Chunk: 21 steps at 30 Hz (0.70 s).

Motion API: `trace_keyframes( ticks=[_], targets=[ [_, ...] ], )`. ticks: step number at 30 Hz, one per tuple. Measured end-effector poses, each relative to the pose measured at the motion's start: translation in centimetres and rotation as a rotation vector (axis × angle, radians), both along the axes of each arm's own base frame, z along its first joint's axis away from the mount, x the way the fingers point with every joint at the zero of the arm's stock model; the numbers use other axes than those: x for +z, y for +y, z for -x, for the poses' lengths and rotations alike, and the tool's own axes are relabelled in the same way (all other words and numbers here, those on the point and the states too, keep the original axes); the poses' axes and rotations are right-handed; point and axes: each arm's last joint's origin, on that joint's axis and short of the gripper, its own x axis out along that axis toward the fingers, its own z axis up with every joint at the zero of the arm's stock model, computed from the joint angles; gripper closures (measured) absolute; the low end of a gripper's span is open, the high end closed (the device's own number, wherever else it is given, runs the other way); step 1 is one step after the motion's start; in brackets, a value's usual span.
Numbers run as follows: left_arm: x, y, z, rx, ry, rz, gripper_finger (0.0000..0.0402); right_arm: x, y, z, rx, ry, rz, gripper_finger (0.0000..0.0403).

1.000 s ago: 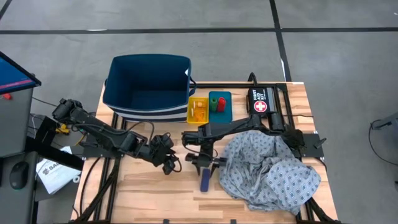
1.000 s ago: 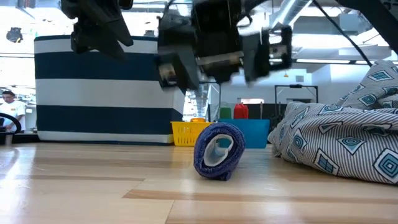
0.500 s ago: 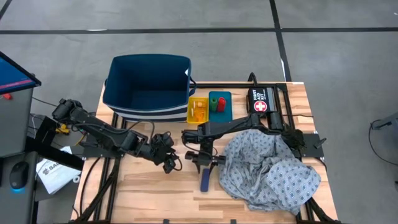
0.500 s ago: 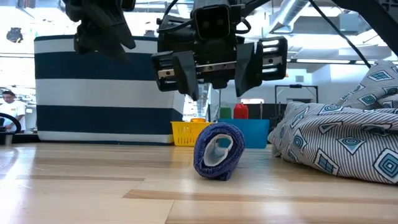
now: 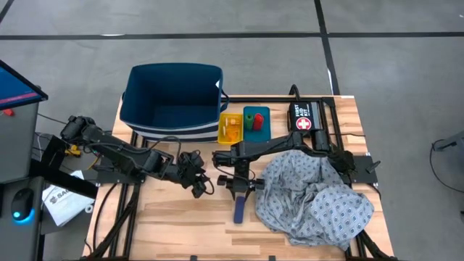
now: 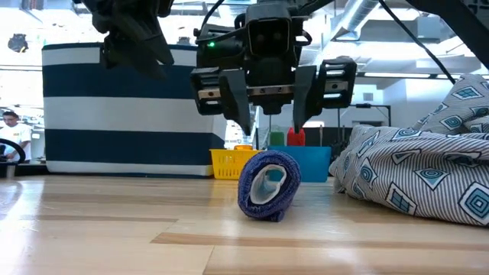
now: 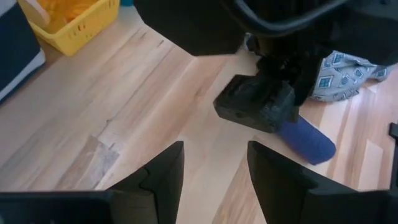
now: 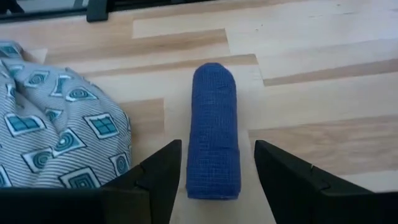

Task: Pick & place medical supplies in basket/bin
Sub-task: Put the blue bandage into the right blue bin

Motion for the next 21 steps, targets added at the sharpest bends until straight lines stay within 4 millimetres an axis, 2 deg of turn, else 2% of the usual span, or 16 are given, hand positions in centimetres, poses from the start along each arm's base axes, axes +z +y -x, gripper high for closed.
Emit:
trace_keyframes(
  ticks=[6,10,12,21],
  targets=[
    [0.0,0.1,0.0,-0.009,0.002,-0.027,0.0234,-0.3,-0.1,0.0,0.011,-0.031,0.049,0.0203],
    [-0.2,0.1,0.2,-0.030,0.032,-0.051,0.0234,-2.5,-0.2,0.4,-0.014,-0.024,0.020,0.0203],
    [-0.3,0.1,0.4,-0.036,0.058,-0.061,0.0234,-3.0,-0.4,0.5,-0.024,-0.028,-0.009,0.0203],
    [-0.4,0.1,0.5,-0.051,0.076,-0.081,0.0234,-3.1,-0.6,0.5,-0.032,-0.030,0.001,0.0203]
  ],
)
